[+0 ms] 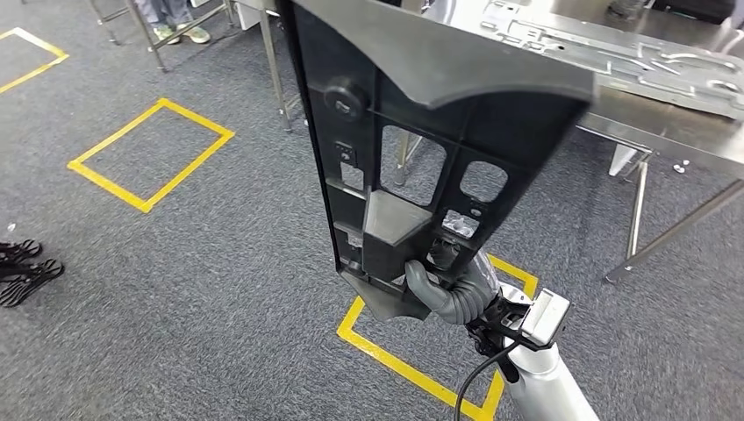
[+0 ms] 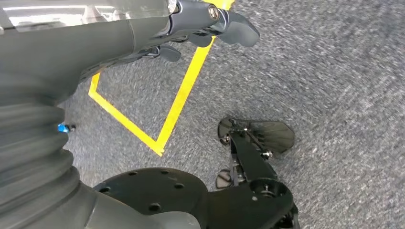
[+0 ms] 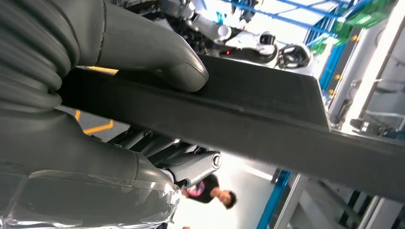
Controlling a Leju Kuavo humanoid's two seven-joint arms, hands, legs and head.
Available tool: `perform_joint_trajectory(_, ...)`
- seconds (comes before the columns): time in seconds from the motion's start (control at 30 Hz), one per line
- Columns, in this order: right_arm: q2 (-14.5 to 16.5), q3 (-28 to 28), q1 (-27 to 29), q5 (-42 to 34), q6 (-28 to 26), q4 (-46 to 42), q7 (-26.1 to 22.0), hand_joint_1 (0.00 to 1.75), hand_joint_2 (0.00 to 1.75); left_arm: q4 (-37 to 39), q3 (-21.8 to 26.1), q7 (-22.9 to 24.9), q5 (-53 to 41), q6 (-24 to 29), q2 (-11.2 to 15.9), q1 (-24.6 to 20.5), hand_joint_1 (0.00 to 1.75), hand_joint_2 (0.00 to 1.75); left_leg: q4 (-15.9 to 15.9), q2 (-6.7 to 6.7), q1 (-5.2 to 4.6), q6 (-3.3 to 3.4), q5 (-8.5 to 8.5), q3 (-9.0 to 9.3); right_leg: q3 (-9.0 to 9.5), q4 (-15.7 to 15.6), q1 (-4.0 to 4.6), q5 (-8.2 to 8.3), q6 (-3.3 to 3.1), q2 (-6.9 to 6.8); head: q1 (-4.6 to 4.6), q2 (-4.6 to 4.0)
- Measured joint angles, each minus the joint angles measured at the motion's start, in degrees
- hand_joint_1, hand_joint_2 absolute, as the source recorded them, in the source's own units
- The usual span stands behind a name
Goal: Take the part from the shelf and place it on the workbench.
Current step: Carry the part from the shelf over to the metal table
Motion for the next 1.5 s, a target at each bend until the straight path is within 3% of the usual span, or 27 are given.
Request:
perform_joint_trajectory(0.07,0.0,-0.1,0.0,0.0,-0.1,-0.1,-0.1,1.75,1.75,0.0,-0.1,0.0,-0.1,0.0,0.0,-0.1,0.00,1.75,0.0,1.03,-0.22,-0.46,-0.33,0.38,4.11,-7.8,0.45,2.57,-0.61,-2.29,-0.04,0.00)
perform_joint_trajectory(0.1,0.0,-0.1,0.0,0.1,-0.2,-0.1,-0.1,1.75,1.75,0.0,-0.1,0.0,-0.2,-0.1,0.0,-0.1,0.00,1.75,0.0,1.50,-0.36,-0.78,-0.49,0.53,5.15,-9.8,0.71,3.00,-0.98,-2.98,-0.04,0.01)
perform_joint_trajectory(0.13,0.0,-0.2,0.0,0.3,-0.3,-0.2,-0.2,1.75,1.75,0.0,-0.1,0.0,-0.2,-0.1,0.0,-0.1,0.00,1.75,0.0,1.95,-0.49,-1.11,-0.62,0.66,5.37,-10.5,0.95,2.88,-1.30,-3.12,-0.08,0.01)
perform_joint_trajectory(0.2,0.0,-0.2,0.3,0.8,-0.5,-0.3,-0.2,1.75,1.75,0.0,-0.2,0.0,-0.2,-0.2,0.1,-0.2,0.00,1.75,0.0,2.74,-0.49,-1.82,-0.94,0.98,5.39,-10.6,0.88,3.03,-1.86,-1.75,-0.08,0.01)
perform_joint_trajectory(0.27,0.0,-0.3,0.7,1.2,-0.5,-0.5,-0.4,1.75,1.75,0.0,-0.2,-0.1,-0.2,-0.3,0.2,-0.3,0.00,1.75,1.8,1.09,-0.30,-2.43,-2.44,0.52,5.74,-11.1,0.55,3.26,-2.44,-0.59,-0.26,0.00)
perform_joint_trajectory(0.37,0.2,-0.1,0.9,1.6,-0.6,-0.6,-0.7,1.75,1.75,0.0,-0.2,-0.1,0.0,-0.4,0.2,-0.1,0.00,1.75,12.4,-2.66,-0.10,-2.88,-7.61,-4.52,5.87,-11.2,0.46,3.35,-3.04,1.26,-0.69,-0.01)
perform_joint_trajectory(0.4,0.2,0.0,1.0,1.7,-0.6,-0.6,-0.7,1.75,1.75,0.0,-0.2,-0.1,0.0,-0.4,0.3,0.1,0.00,1.75,15.6,-3.00,-0.10,-2.94,-8.47,-6.22,5.86,-11.2,0.51,3.32,-3.09,2.05,-0.75,-0.01)
perform_joint_trajectory(0.43,0.2,0.0,1.0,1.7,-0.6,-0.6,-0.5,1.75,1.75,0.0,-0.2,-0.1,0.0,-0.5,0.3,0.2,0.00,1.75,16.8,-3.14,-0.10,-2.93,-8.15,-7.07,5.87,-11.1,0.55,3.29,-3.10,2.86,-0.75,-0.01)
perform_joint_trajectory(0.5,0.2,0.1,0.8,1.4,-0.6,-0.6,-0.1,1.75,1.75,0.0,-0.2,-0.2,0.0,-0.8,0.4,0.1,0.00,1.75,12.4,-3.65,-0.10,-2.68,-4.36,-5.63,6.00,-10.9,0.57,3.19,-2.99,4.48,-0.77,-0.01)
perform_joint_trajectory(0.57,0.2,0.1,0.5,0.8,-0.6,-0.5,0.3,1.75,1.75,0.0,-0.2,-0.4,0.0,-1.2,0.6,0.0,0.00,1.75,4.6,-5.92,0.04,-2.16,-0.57,-2.48,6.02,-10.6,0.57,3.04,-2.69,5.88,-0.74,-0.01)
perform_joint_trajectory(0.63,0.2,0.0,-0.1,0.0,-0.4,-0.2,0.6,1.75,1.75,0.0,-0.2,-0.5,0.0,-1.4,0.7,-0.1,0.00,1.75,0.9,-7.60,0.03,-1.67,0.28,-0.93,5.63,-10.4,0.45,3.08,-2.10,7.04,-0.75,-0.01)
perform_joint_trajectory(0.7,0.2,-0.4,-0.8,-0.8,0.0,0.2,0.9,1.75,1.75,0.0,-0.2,-0.6,0.0,-1.5,0.7,-0.3,0.00,1.75,0.6,-6.90,-0.03,-1.11,0.26,-0.71,5.25,-10.5,0.29,3.30,-1.34,8.02,-0.77,0.00)
perform_joint_trajectory(0.77,0.2,-1.0,-1.5,-1.3,0.4,0.8,1.0,1.75,1.75,0.0,-0.2,-0.5,-0.1,-1.4,0.7,-0.5,0.00,1.75,0.0,-5.59,0.15,-0.31,0.58,-0.47,4.52,-9.2,0.46,2.45,-0.79,5.87,-0.63,0.00)
perform_joint_trajectory(0.83,0.2,-1.3,-2.2,-1.6,0.7,1.4,0.9,1.75,1.75,0.0,-0.2,-0.4,-0.2,-1.4,0.6,-0.5,0.00,1.75,-0.3,-4.10,0.18,0.21,0.69,-0.31,1.66,-3.3,0.51,-0.66,-0.42,2.21,-0.38,-0.01)
perform_joint_trajectory(0.9,0.2,-1.5,-2.3,-1.6,0.7,2.2,0.5,1.75,1.75,0.0,-0.2,-0.3,-0.4,-1.4,0.6,-0.3,0.00,1.75,-0.3,-2.54,0.08,0.35,0.56,-0.32,-2.30,4.4,0.18,-3.71,-0.04,1.03,-0.22,-0.01)
perform_joint_trajectory(0.93,0.2,-1.6,-2.2,-1.6,0.7,2.5,0.2,1.75,1.75,0.0,-0.2,-0.3,-0.5,-1.5,0.6,-0.2,0.00,1.75,-0.3,-1.79,0.06,0.35,0.48,-0.31,-3.40,6.4,0.03,-4.03,0.12,0.91,-0.21,-0.01)
perform_joint_trajectory(0.97,0.2,-1.7,-2.2,-1.5,0.7,2.8,0.0,1.75,1.75,0.0,-0.2,-0.3,-0.6,-1.7,0.6,-0.1,0.00,1.75,-0.2,-1.05,0.06,0.28,0.37,-0.26,-3.15,5.8,-0.07,-3.08,0.20,0.73,-0.20,-0.01)
perform_joint_trajectory(1.0,0.2,-1.9,-2.2,-1.5,0.7,3.0,-0.1,1.75,1.75,0.0,-0.3,-0.3,-0.7,-2.0,0.6,-0.1,0.00,1.75,-0.2,-0.38,0.06,0.16,0.24,-0.15,-1.78,3.1,-0.12,-1.35,0.19,0.37,-0.20,-0.01)
perform_joint_trajectory(1.07,0.2,-2.1,-2.4,-1.4,0.7,3.2,-0.1,1.75,1.75,0.0,-0.3,-0.3,-0.9,-2.5,0.6,-0.3,0.00,1.75,-0.1,0.78,-0.12,-0.26,-0.15,0.23,2.88,-5.7,0.17,2.27,-0.22,-2.00,-0.20,-0.01)
perform_joint_trajectory(1.13,0.2,-2.2,-2.6,-1.3,0.7,3.3,-0.1,1.75,1.75,0.0,-0.3,-0.3,-1.0,-2.8,0.6,-0.4,0.00,1.75,-0.1,1.77,-0.44,-0.86,-0.53,0.59,5.28,-10.4,0.61,3.45,-0.84,-3.60,-0.27,-0.01)
perform_joint_trajectory(1.23,0.2,-2.3,-2.7,-1.2,0.7,3.4,-0.1,1.75,1.75,0.0,-0.4,-0.3,-1.0,-3.3,0.7,-0.6,0.00,1.75,0.0,2.83,-0.46,-1.87,-1.08,1.08,5.22,-10.8,0.65,3.40,-1.67,-1.95,-0.30,-0.01)
perform_joint_trajectory(1.3,0.4,-2.3,-2.9,-1.0,0.7,3.5,0.0,1.75,1.75,0.0,-0.5,-0.4,-1.1,-3.7,0.7,-0.8,0.00,1.75,2.8,0.63,-0.22,-2.41,-3.18,0.11,5.40,-11.1,0.28,3.64,-2.31,-0.67,-0.46,-0.01)
perform_joint_trajectory(1.37,0.8,-2.3,-3.1,-0.9,0.6,3.6,0.0,1.75,1.75,0.0,-0.6,-0.4,-1.1,-4.0,0.7,-0.7,0.00,1.75,10.4,-2.38,-0.11,-2.70,-7.17,-3.38,5.49,-11.2,0.17,3.72,-2.70,0.64,-0.74,-0.01)
perform_joint_trajectory(1.4,0.9,-2.3,-3.1,-0.9,0.6,3.8,0.0,1.75,1.75,0.0,-0.6,-0.4,-1.1,-4.2,0.7,-0.6,0.00,1.75,14.5,-2.99,-0.11,-2.78,-8.71,-5.41,5.48,-11.2,0.21,3.70,-2.78,1.41,-0.83,0.00)
perform_joint_trajectory(1.43,1.0,-2.3,-3.1,-0.9,0.6,3.9,0.0,1.75,1.75,0.0,-0.6,-0.4,-1.1,-4.3,0.7,-0.5,0.00,1.75,17.2,-3.21,-0.12,-2.81,-9.25,-6.89,5.50,-11.1,0.24,3.68,-2.81,2.22,-0.84,0.01)
perform_joint_trajectory(1.47,1.1,-2.3,-3.1,-0.9,0.6,4.0,0.0,1.75,1.75,0.0,-0.6,-0.4,-1.1,-4.4,0.7,-0.4,0.00,1.75,17.4,-3.28,-0.11,-2.78,-8.42,-7.34,5.53,-11.0,0.26,3.66,-2.79,3.09,-0.85,0.01)
perform_joint_trajectory(1.5,1.1,-2.3,-3.1,-0.8,0.7,4.1,0.1,1.75,1.75,0.0,-0.7,-0.4,-1.1,-4.5,0.8,-0.4,0.00,1.75,15.4,-3.44,-0.09,-2.69,-6.55,-6.74,5.60,-10.9,0.27,3.61,-2.73,3.95,-0.86,0.01)
